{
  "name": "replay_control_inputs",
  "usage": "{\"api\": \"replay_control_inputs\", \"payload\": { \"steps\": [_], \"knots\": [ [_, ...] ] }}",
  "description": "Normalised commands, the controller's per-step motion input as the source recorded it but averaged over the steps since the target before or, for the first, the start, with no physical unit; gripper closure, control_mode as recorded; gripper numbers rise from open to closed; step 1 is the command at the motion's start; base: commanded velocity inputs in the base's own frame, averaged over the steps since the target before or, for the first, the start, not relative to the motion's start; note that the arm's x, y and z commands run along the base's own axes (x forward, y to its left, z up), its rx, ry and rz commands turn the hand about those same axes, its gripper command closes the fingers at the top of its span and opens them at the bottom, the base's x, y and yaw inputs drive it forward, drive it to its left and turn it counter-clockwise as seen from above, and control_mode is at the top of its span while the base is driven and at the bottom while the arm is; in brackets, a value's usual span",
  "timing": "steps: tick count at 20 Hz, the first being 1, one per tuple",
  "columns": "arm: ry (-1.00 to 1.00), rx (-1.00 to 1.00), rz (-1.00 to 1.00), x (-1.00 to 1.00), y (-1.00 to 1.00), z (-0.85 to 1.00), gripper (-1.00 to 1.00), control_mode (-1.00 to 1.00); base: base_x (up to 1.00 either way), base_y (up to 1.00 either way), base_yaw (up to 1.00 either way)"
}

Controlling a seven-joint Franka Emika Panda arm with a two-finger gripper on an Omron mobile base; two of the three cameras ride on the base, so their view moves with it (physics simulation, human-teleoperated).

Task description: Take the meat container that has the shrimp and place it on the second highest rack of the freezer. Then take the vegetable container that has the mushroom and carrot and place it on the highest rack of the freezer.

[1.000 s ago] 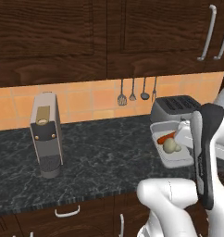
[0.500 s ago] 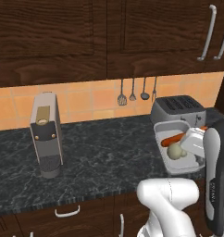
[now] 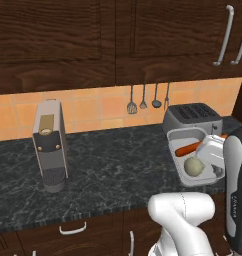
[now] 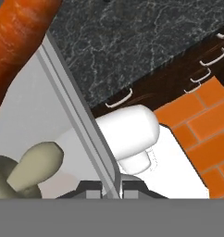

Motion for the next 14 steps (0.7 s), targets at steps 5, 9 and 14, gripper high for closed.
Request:
{"api": "replay_control_inputs", "payload": {
  "steps": [5,9,14],
  "knots": [
    [0.0,0.0,0.0,0.0,0.0,0.0,1.0,1.0,-0.06,0.0,0.0],
    [0.0,0.0,0.0,0.0,0.0,0.0,1.0,1.0,-0.92,0.01,-0.01],
    [0.0,0.0,0.0,0.0,0.0,0.0,1.0,1.0,-0.95,0.24,-0.28]
  ]
}}
